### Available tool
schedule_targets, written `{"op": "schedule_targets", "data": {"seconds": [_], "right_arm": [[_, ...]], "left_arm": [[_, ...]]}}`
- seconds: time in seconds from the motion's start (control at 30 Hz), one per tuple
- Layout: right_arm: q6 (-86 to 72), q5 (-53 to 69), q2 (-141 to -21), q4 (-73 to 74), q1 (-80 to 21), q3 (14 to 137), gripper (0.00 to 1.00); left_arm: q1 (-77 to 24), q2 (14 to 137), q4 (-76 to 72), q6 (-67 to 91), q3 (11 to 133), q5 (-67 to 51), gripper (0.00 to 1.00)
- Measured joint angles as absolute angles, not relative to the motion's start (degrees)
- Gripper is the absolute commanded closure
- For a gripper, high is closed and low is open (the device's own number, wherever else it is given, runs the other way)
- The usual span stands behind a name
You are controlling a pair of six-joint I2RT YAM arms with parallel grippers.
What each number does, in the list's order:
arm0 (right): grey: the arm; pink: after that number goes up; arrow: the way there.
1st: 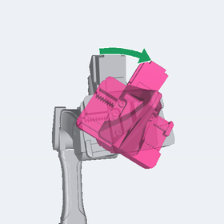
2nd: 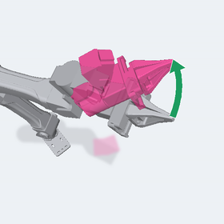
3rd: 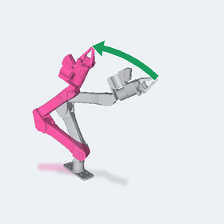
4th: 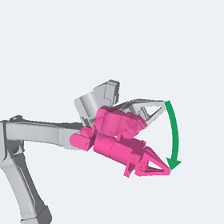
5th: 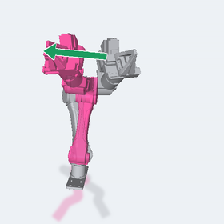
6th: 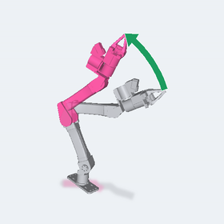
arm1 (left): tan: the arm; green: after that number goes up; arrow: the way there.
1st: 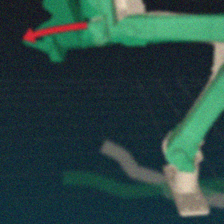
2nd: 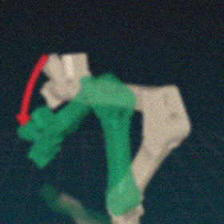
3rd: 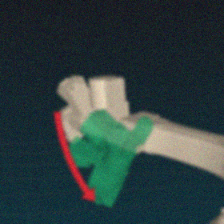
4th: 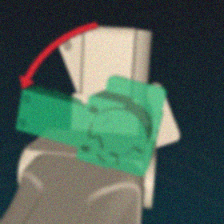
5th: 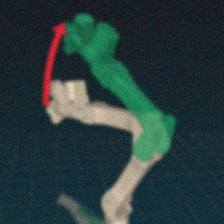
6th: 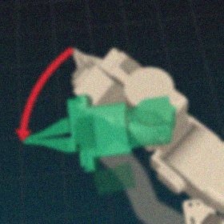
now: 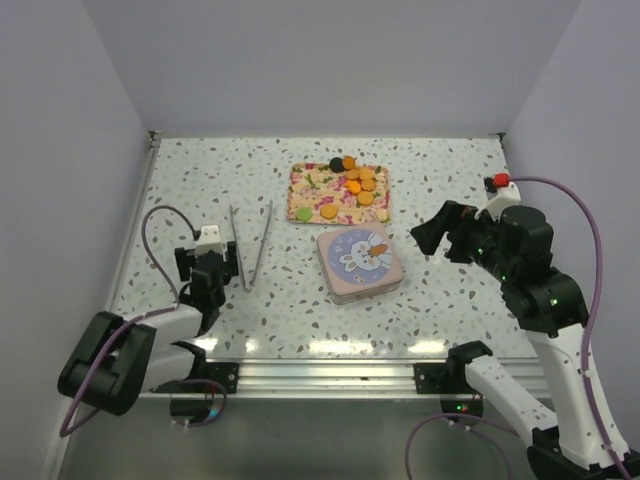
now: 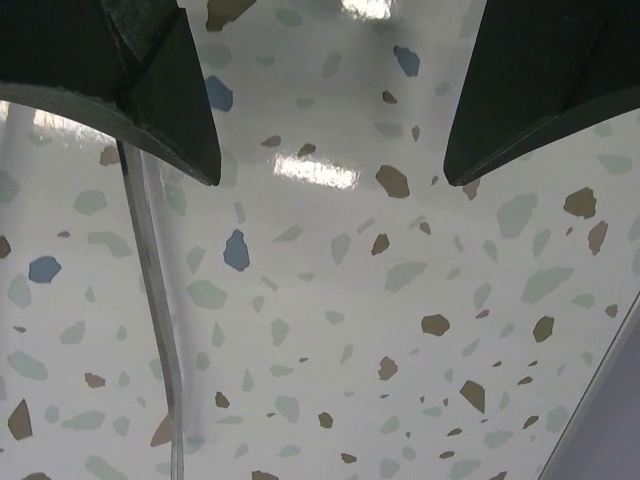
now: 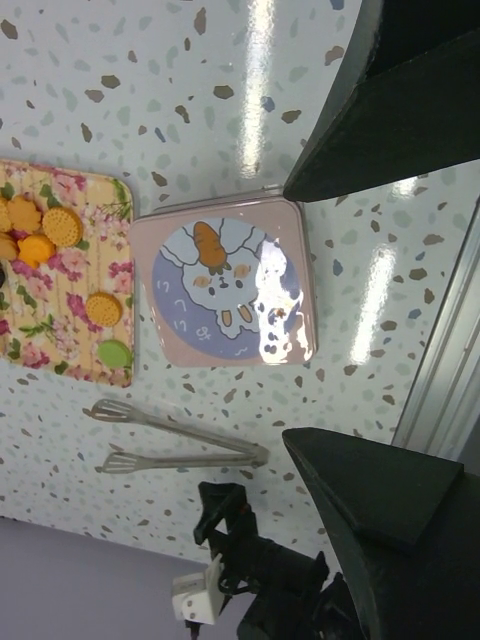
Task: Pack the cookies
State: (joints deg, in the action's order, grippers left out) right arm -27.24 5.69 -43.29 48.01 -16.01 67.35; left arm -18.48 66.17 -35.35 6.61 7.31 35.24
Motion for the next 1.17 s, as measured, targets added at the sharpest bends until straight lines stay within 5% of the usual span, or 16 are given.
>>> {"op": "schedule_targets", "data": {"seconds": [0.4,1.17], "right_arm": [[-27.0,7.0,-42.3,48.0,-16.0,65.7,0.01],[-27.1,7.2,-40.1,46.8,-16.0,61.0,0.01]], "left_arm": [[-9.3,80.6,-49.8,0.0,16.3,18.9,0.00],[-3.8,86.8,-71.5,-1.3,9.6,7.6,0.00]]}}
